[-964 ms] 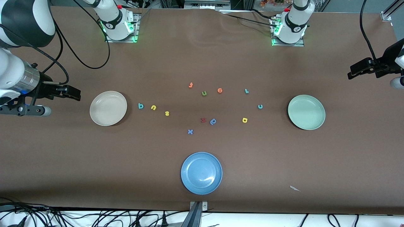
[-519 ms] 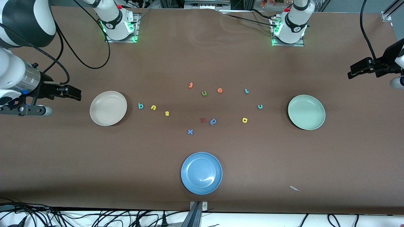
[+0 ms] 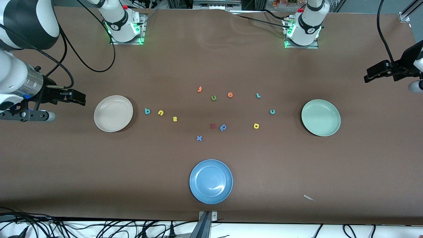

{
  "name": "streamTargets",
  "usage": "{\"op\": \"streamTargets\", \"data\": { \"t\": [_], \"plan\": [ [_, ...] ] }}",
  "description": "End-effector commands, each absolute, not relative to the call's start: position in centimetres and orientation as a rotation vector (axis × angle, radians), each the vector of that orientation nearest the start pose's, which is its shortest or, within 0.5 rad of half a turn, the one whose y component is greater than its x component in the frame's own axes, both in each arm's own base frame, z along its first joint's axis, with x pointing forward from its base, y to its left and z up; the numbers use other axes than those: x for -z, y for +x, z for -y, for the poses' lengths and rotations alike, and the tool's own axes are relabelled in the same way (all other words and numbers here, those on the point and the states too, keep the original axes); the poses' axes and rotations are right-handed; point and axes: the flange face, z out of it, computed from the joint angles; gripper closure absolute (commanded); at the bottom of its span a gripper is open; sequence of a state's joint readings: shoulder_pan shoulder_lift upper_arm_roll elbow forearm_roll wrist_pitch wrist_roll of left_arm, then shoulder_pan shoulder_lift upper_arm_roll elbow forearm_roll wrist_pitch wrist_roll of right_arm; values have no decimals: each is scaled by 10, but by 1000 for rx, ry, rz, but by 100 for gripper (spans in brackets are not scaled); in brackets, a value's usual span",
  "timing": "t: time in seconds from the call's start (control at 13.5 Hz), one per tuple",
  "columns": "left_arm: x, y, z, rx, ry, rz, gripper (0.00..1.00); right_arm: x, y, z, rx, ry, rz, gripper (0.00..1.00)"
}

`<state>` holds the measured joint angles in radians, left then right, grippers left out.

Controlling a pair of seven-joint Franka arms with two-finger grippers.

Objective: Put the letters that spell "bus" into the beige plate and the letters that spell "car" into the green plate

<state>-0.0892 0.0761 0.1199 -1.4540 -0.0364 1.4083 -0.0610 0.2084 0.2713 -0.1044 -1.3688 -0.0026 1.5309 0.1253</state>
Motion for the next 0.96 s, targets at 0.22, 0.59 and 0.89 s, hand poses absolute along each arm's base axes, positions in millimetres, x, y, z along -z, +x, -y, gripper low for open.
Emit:
{"op": "streamTargets", "data": {
  "t": [0.22, 0.59, 0.89],
  "plan": [
    [-627, 561, -10, -200, -3169, 147, 0, -551, 624, -80, -186, -3181, -11, 1],
    [-627, 561, -10, -200, -3169, 147, 0, -551, 624, -83, -176, -3181, -6, 0],
    [-627, 561, -10, -200, -3169, 147, 0, -546, 622, -97, -182, -3183, 11, 1]
  ]
}}
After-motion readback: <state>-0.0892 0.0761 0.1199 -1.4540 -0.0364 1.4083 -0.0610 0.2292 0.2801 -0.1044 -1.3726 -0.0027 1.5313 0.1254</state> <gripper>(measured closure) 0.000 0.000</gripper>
